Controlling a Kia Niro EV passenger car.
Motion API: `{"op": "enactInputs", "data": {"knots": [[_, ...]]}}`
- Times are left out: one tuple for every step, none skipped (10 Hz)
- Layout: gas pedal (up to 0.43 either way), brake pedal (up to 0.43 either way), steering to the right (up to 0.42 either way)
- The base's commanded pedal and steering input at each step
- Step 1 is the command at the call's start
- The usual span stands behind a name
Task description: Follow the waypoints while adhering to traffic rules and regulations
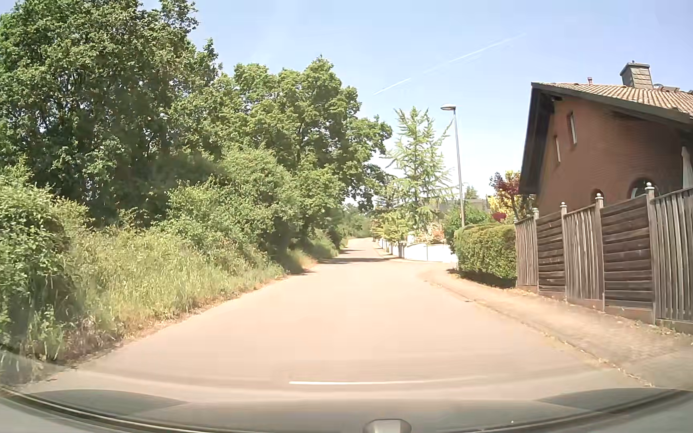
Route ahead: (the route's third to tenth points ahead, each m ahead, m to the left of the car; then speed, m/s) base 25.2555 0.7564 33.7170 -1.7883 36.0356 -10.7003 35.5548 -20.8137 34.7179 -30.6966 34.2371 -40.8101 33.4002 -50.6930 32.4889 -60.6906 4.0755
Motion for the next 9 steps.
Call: {"op": "enactInputs", "data": {"knots": [[0.0, 0.0, 0.021], [0.0, 0.0, 0.019], [0.0, 0.0, 0.018], [0.0, 0.0, 0.018], [0.0, 0.0, 0.018], [0.0, 0.0, 0.018], [0.0, 0.0, 0.016], [0.047, 0.0, 0.013], [0.157, 0.0, 0.009]]}}
